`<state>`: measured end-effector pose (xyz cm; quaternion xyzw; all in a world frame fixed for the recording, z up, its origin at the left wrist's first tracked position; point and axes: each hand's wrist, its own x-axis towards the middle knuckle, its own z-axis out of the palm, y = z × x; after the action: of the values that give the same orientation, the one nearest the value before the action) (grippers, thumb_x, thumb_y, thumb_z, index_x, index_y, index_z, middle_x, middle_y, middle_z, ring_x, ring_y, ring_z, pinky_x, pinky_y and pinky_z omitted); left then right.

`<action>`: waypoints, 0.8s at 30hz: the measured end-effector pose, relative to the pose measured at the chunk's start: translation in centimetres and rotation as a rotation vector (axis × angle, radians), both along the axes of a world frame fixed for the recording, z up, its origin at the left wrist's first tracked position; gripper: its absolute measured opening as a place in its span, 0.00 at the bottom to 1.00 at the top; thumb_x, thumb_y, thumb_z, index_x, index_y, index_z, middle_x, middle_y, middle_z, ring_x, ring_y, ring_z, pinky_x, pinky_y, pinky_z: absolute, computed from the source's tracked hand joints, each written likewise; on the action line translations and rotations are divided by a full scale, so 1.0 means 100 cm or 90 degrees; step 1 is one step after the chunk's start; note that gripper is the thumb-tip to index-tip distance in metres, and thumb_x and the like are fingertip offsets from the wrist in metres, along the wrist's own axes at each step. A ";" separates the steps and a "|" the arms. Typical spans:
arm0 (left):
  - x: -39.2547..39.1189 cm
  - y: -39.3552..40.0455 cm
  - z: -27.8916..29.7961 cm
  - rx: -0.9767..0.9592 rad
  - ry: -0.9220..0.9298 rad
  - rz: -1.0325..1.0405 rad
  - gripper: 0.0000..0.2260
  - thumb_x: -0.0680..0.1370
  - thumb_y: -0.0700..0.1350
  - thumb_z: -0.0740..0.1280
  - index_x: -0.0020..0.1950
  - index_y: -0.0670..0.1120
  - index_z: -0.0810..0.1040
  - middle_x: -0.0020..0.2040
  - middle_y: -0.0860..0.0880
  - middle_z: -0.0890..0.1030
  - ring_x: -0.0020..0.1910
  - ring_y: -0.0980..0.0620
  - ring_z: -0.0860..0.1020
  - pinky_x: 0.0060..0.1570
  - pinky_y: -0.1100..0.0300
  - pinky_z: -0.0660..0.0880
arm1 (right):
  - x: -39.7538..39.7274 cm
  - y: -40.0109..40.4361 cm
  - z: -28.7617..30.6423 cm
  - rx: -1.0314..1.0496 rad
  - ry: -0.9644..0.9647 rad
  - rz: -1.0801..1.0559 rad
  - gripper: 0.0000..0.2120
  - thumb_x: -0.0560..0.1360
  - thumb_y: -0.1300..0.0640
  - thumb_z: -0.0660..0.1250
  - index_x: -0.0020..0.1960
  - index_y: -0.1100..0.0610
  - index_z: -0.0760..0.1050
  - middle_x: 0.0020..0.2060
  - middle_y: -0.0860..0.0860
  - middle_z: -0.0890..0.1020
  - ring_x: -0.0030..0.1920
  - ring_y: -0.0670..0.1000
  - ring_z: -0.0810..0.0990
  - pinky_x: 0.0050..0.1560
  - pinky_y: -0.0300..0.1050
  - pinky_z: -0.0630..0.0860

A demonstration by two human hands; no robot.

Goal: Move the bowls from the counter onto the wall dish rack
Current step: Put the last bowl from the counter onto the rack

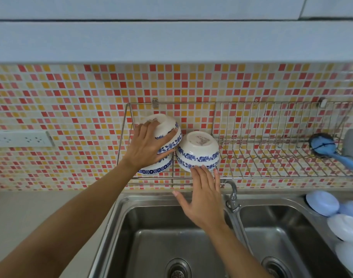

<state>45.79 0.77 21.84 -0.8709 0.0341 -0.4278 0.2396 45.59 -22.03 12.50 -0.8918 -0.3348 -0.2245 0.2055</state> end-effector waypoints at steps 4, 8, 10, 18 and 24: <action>0.002 0.001 -0.001 0.033 0.005 -0.011 0.24 0.76 0.64 0.62 0.67 0.53 0.75 0.57 0.34 0.76 0.55 0.37 0.70 0.51 0.43 0.71 | 0.000 0.000 0.000 -0.008 -0.006 -0.002 0.40 0.75 0.28 0.52 0.73 0.57 0.65 0.72 0.53 0.69 0.75 0.52 0.60 0.77 0.57 0.45; 0.001 0.007 0.001 0.014 0.020 -0.009 0.23 0.77 0.63 0.60 0.67 0.53 0.74 0.57 0.34 0.76 0.54 0.36 0.71 0.51 0.43 0.72 | 0.001 -0.001 -0.001 -0.007 -0.008 -0.005 0.39 0.75 0.29 0.53 0.72 0.58 0.66 0.72 0.53 0.70 0.75 0.53 0.61 0.77 0.58 0.47; -0.005 0.012 -0.004 0.013 0.031 -0.008 0.23 0.77 0.63 0.61 0.67 0.54 0.73 0.57 0.34 0.75 0.54 0.36 0.72 0.51 0.43 0.72 | 0.001 0.000 -0.001 -0.008 -0.010 -0.007 0.39 0.76 0.29 0.53 0.72 0.58 0.67 0.71 0.53 0.70 0.75 0.53 0.61 0.77 0.58 0.47; -0.018 0.019 -0.014 -0.014 0.183 0.008 0.26 0.76 0.67 0.56 0.69 0.55 0.71 0.60 0.35 0.74 0.57 0.36 0.72 0.57 0.42 0.70 | 0.001 0.000 -0.003 -0.019 -0.022 -0.016 0.39 0.76 0.29 0.53 0.72 0.59 0.66 0.72 0.54 0.69 0.75 0.53 0.60 0.77 0.59 0.47; -0.022 0.015 -0.015 -0.091 0.217 0.051 0.28 0.76 0.69 0.53 0.69 0.54 0.72 0.60 0.36 0.73 0.58 0.38 0.71 0.56 0.42 0.70 | 0.000 0.001 -0.001 -0.032 -0.015 -0.025 0.42 0.76 0.28 0.50 0.76 0.59 0.60 0.76 0.54 0.61 0.78 0.52 0.54 0.76 0.56 0.42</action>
<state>43.61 2.24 20.36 -0.9462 0.0093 -0.2658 0.1844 45.55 -21.96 12.38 -0.9002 -0.3253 -0.2306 0.1748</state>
